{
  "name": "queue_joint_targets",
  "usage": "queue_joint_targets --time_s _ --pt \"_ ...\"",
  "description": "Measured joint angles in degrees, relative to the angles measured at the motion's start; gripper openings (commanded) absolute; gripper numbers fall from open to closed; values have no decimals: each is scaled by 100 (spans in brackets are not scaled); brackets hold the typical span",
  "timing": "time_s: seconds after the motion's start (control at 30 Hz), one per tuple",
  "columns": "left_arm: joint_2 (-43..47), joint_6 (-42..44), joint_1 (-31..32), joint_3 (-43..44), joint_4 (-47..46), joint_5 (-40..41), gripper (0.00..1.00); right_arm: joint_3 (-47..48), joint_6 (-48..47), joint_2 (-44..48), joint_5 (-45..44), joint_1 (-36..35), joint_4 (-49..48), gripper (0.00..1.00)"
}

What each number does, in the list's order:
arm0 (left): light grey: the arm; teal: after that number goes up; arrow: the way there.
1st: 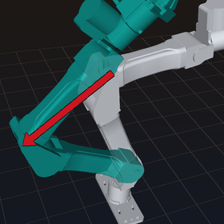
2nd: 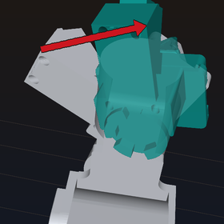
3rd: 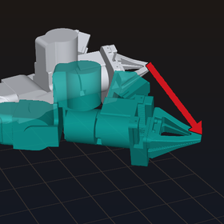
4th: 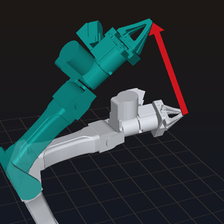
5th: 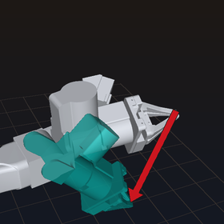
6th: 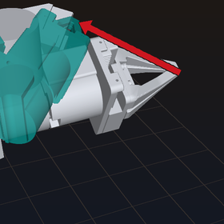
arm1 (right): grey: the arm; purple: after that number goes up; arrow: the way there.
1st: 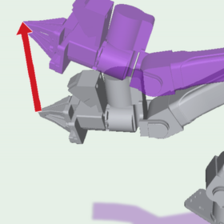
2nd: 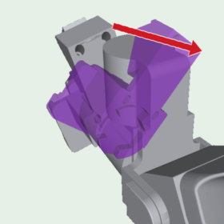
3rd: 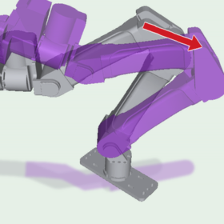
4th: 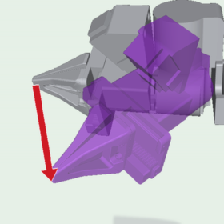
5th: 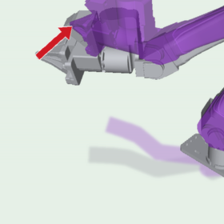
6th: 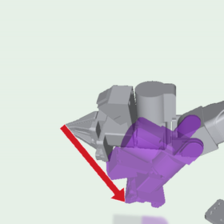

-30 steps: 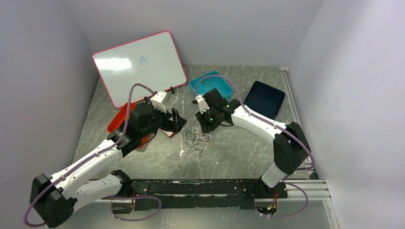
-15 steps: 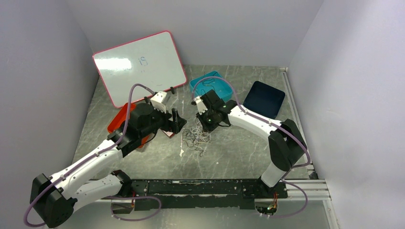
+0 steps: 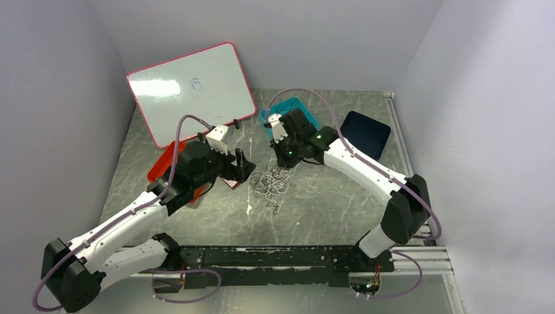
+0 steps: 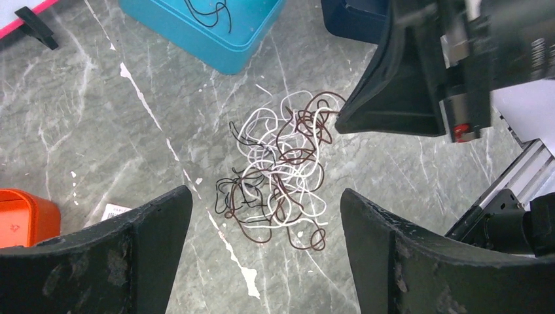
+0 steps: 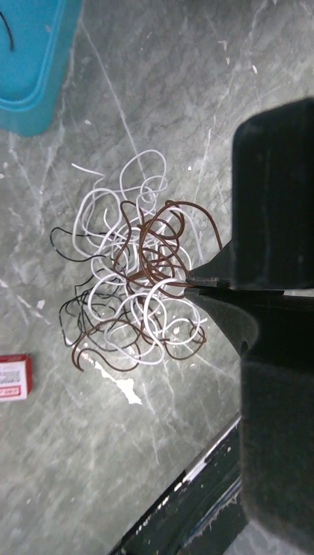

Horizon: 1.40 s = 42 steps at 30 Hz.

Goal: Untangle the cables

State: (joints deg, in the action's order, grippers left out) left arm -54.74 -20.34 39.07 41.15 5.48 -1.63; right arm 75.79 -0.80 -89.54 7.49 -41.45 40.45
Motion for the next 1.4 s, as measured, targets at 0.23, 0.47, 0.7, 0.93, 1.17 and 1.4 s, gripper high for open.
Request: queue_joint_targets --time_s 0.23,0.47,0.7,0.93,1.17,1.4 --pt "131 85 0 -31 -164 -37 93 492 4 96 348 -2 376 0" --pt "140 278 0 -142 -660 -802 93 459 -35 208 874 -4 433 0" --pt "-46 240 0 -387 -999 -1263 91 345 -24 326 1154 -4 273 0" --pt "-140 -101 -4 -833 -1432 -1298 83 122 11 522 1405 -4 122 0" --pt "-584 -431 -11 -909 -2070 -1541 47 68 37 579 1582 -4 -31 0" --pt "-778 -496 -39 -909 -2199 -1668 7 -74 37 658 1491 -2 -37 2"
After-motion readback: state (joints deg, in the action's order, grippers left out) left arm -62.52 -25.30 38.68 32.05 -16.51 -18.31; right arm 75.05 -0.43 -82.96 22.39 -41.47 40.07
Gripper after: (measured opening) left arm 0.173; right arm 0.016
